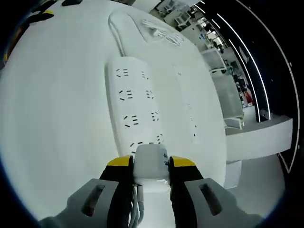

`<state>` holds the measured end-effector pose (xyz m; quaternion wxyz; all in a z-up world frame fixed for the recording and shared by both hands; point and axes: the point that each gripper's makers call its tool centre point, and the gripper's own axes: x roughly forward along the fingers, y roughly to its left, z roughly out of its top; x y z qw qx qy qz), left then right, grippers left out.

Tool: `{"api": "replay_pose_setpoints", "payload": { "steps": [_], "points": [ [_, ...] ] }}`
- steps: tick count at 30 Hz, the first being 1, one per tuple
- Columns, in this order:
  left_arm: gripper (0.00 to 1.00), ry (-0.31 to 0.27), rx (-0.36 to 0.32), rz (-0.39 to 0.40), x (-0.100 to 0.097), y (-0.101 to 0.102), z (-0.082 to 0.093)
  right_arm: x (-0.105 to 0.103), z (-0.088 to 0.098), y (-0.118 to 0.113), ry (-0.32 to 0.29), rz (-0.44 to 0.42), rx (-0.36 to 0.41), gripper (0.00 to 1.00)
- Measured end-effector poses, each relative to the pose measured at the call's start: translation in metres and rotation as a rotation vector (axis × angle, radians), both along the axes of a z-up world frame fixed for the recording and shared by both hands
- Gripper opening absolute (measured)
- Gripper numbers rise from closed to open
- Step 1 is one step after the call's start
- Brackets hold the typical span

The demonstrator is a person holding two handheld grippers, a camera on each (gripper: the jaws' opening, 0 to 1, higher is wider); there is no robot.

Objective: Straighten the power strip on the desk, plug the charger into it

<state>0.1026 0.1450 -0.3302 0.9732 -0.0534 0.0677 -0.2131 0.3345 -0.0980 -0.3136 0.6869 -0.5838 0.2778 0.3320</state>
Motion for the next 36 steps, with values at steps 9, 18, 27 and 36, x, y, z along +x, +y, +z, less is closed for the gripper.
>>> {"api": "replay_pose_setpoints", "payload": {
  "steps": [9,18,27,36],
  "points": [
    [0.99,0.002,-0.007,-0.004,0.0,-0.001,-0.001,-0.003,-0.01,0.001,0.043,0.015,-0.083,0.27],
    [0.99,0.005,-0.006,-0.005,-0.002,-0.001,-0.003,-0.001,-0.017,0.001,0.077,0.039,-0.171,0.27],
    [0.99,0.006,-0.005,-0.008,-0.003,-0.001,-0.003,0.0,-0.021,-0.001,0.107,0.035,-0.235,0.27],
    [0.99,0.006,-0.005,-0.006,-0.002,-0.002,-0.003,0.001,-0.024,-0.004,0.136,0.04,-0.281,0.27]
  ]
}}
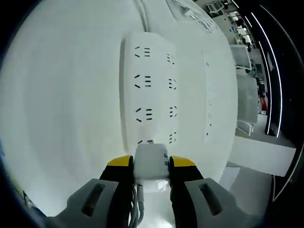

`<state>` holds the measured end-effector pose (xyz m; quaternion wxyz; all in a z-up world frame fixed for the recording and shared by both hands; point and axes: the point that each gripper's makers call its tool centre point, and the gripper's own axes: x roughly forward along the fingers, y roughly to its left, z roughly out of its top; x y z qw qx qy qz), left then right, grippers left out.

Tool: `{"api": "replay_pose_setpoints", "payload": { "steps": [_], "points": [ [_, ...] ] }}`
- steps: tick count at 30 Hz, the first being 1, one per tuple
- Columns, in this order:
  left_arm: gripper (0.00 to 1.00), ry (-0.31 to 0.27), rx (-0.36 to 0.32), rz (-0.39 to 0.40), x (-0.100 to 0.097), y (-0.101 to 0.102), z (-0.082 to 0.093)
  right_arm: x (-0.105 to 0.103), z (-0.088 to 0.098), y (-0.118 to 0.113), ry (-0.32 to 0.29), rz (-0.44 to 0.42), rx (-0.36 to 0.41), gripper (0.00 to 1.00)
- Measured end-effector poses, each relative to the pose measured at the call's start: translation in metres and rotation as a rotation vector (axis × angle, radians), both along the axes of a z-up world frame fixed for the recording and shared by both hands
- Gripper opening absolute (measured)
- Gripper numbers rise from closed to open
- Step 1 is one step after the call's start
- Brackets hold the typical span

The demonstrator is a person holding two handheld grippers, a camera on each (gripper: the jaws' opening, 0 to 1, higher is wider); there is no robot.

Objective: Straighten the power strip on the desk, plug the charger into it

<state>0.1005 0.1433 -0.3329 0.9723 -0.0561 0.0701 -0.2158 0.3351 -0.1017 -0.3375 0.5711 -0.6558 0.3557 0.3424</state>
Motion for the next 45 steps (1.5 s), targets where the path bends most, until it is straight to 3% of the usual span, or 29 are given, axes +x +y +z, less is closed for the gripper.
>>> {"api": "replay_pose_setpoints", "payload": {
  "steps": [13,28,40,45],
  "points": [
    [0.99,-0.002,0.001,0.0,0.001,-0.0023,0.001,-0.0012,-0.0044,-0.0025,0.04,-0.002,-0.029,0.27],
    [0.99,0.002,0.001,0.003,0.0021,-0.0028,0.0008,0.0024,-0.0048,-0.0044,0.04,-0.01,-0.121,0.27],
    [0.99,-0.002,0.003,-0.006,0.0021,-0.0028,0.0022,0.0045,-0.0064,-0.0015,0.122,-0.033,-0.133,0.27],
    [0.99,0.0,0.007,-0.007,0.0029,-0.003,0.0017,0.0045,-0.0071,-0.0006,0.127,-0.046,-0.136,0.27]
  ]
}}
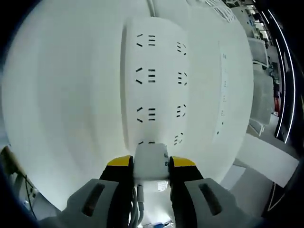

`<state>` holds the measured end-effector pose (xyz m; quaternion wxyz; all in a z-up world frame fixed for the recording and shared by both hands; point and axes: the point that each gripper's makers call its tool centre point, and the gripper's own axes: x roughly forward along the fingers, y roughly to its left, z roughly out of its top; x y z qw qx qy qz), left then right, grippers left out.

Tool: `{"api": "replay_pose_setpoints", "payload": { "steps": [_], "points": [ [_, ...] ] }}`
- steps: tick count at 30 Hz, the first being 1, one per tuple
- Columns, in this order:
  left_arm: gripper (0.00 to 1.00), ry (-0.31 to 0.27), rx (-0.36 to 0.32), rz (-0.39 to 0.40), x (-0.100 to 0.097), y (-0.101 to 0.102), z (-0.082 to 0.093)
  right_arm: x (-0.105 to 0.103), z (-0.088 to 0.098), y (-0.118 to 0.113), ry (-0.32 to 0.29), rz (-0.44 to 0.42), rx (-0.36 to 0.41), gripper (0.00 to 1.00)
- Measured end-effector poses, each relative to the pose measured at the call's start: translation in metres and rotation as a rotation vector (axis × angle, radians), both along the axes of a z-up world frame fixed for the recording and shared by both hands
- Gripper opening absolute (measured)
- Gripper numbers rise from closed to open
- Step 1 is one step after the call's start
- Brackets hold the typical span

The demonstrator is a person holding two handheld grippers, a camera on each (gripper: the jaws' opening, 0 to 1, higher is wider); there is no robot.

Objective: Straighten the power strip on the desk, plug the charger into it

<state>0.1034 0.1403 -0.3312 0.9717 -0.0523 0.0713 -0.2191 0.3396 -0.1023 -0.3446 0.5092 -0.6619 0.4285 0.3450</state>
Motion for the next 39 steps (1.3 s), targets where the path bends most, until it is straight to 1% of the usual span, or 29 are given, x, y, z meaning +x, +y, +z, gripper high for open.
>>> {"api": "replay_pose_setpoints", "payload": {
  "steps": [6,12,15,17,21,23,24,25,26,28,32,36,39],
  "points": [
    [0.99,0.001,-0.008,-0.007,0.002,-0.004,0.0,-0.001,0.0,-0.003,0.002,0.006,-0.034,0.27],
    [0.99,0.004,-0.003,-0.019,0.002,-0.009,0.0,-0.002,0.002,-0.002,0.012,0.013,-0.012,0.27],
    [0.99,0.0,-0.005,-0.018,0.002,-0.009,0.002,-0.002,0.002,-0.001,0.008,0.012,-0.013,0.27],
    [0.99,0.002,-0.004,-0.019,0.003,-0.01,0.002,-0.003,0.001,-0.001,0.003,0.016,-0.031,0.27],
    [0.99,0.004,-0.005,-0.022,0.004,-0.011,0.001,-0.003,0.001,0.003,-0.018,0.005,-0.091,0.27],
    [0.99,0.007,-0.008,-0.026,0.004,-0.013,0.0,-0.003,-0.001,0.006,-0.016,0.009,-0.098,0.27],
    [0.99,0.01,-0.007,-0.029,0.004,-0.014,-0.001,-0.001,-0.003,0.003,-0.025,-0.02,-0.128,0.27],
    [0.99,0.012,-0.005,-0.031,0.003,-0.015,-0.002,0.0,-0.005,0.007,-0.024,-0.023,-0.112,0.27],
    [0.99,0.012,-0.003,-0.033,0.003,-0.015,-0.002,0.001,-0.005,0.007,-0.021,-0.014,-0.133,0.27],
    [0.99,0.014,0.0,-0.032,0.003,-0.014,-0.002,0.002,-0.004,0.007,-0.016,-0.022,-0.139,0.27],
    [0.99,0.01,-0.006,-0.017,0.003,-0.008,-0.002,0.002,-0.004,0.006,-0.009,-0.025,-0.103,0.27],
    [0.99,0.013,-0.005,-0.016,0.003,-0.008,-0.004,0.0,-0.006,0.004,-0.01,-0.039,-0.056,0.28],
    [0.99,0.012,-0.005,-0.016,0.001,-0.008,-0.004,-0.002,-0.007,0.006,-0.015,-0.013,-0.017,0.28]
  ]
}}
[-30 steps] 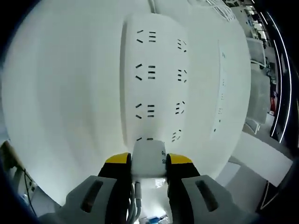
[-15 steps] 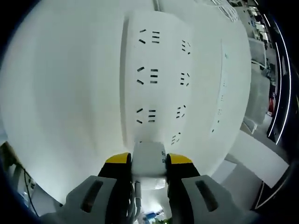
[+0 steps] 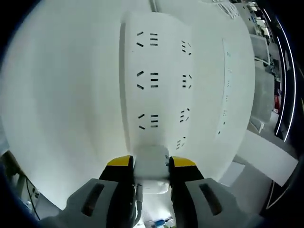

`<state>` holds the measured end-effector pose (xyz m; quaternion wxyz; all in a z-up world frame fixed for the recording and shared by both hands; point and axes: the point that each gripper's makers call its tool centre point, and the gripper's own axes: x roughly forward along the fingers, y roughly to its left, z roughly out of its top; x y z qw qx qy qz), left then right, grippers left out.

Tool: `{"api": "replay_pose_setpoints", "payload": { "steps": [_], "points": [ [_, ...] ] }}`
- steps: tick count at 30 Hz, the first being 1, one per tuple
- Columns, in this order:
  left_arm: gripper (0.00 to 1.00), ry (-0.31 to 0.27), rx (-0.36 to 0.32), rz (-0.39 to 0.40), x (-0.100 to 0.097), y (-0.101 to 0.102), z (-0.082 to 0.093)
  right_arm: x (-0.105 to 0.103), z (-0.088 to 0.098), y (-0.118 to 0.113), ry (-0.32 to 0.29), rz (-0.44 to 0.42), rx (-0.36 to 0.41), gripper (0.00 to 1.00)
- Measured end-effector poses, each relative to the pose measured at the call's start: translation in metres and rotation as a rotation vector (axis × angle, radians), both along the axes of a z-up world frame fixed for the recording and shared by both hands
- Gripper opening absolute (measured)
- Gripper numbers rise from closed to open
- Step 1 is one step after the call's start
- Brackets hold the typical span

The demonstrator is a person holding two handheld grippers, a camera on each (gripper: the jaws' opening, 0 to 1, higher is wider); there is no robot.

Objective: Straighten the power strip on the desk, plug the charger into it

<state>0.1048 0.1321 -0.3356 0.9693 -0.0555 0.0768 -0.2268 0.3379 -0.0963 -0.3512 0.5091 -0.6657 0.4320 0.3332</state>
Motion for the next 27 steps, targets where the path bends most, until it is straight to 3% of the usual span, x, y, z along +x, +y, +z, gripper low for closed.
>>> {"api": "replay_pose_setpoints", "payload": {
  "steps": [4,9,17,27],
  "points": [
    [0.99,0.0,-0.004,0.002,0.0,-0.001,-0.001,-0.004,-0.001,0.001,-0.005,0.036,0.042,0.29],
    [0.99,-0.003,-0.006,-0.003,-0.001,-0.004,-0.001,-0.007,0.001,0.01,0.0,0.056,0.157,0.31],
    [0.99,-0.009,-0.003,0.001,-0.005,-0.001,0.001,-0.01,0.008,0.012,-0.026,0.076,0.219,0.51],
    [0.99,-0.013,-0.004,-0.005,-0.008,-0.003,0.002,-0.015,0.018,0.001,-0.037,0.04,0.261,0.48]
  ]
}}
